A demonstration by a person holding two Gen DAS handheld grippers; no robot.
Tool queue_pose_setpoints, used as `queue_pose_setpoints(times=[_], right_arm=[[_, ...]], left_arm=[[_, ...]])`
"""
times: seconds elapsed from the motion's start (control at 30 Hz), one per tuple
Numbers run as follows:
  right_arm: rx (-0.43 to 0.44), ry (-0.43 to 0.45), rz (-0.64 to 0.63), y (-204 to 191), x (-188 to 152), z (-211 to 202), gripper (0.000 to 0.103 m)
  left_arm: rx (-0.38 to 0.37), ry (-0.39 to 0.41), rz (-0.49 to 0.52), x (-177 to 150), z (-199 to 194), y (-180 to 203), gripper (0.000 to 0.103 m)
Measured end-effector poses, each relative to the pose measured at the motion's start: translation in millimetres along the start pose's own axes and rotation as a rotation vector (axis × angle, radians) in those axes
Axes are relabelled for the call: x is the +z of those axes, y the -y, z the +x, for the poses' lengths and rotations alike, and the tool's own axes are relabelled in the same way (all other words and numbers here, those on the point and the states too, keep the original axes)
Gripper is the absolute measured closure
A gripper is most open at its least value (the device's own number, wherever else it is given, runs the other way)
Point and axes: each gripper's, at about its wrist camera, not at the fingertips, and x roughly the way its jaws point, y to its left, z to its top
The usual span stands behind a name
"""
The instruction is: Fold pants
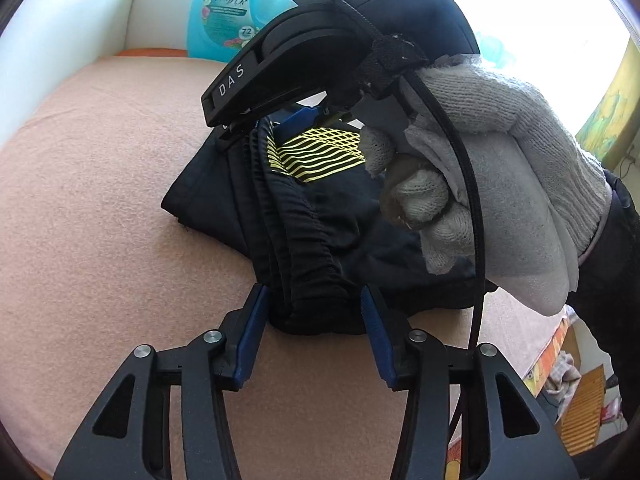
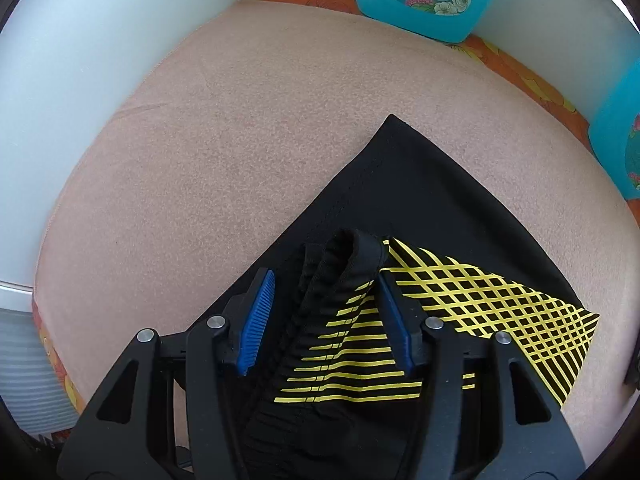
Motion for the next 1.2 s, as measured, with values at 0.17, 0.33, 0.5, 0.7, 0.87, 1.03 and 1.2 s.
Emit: queue_pose_setpoints(times=[0.17,0.33,0.5,0.7,0.87,1.03,1.2], right_arm=[[0.025,0.013,0.038,14.8,-5.7,-8.7,0.066],[0.055,0.047,0.074,26.1,-13.0,-22.1,0.081],[0.111,0.134,0.152,49.1,-22.8,-53.1,0.088],[0.145,0.239,0.222,77.3,-40.3,-96.1,0.089],[0.135,0.309,0.249,84.3,-44.3,-123.2,0.089],[0.132,0.328,0.263,82.2,-16.8,-123.0,0.089],[0.138,0.294,0.25,75.7,10.8,-93.0,0.089]], left_arm=[[0.011,0.01,0.007,0.5,-0.6,-1.5,0.075],[0.015,0.035,0.019,2.6,-5.8,7.1,0.081],[0.026,0.063,0.065,8.1,-12.7,13.1,0.082],[0.04,0.084,0.142,15.1,-16.4,25.6,0.083],[0.059,0.101,0.201,32.5,-15.8,34.2,0.083],[0.091,0.113,0.258,55.5,-22.9,31.2,0.083],[0.107,0.083,0.214,69.2,-16.0,7.4,0.083]])
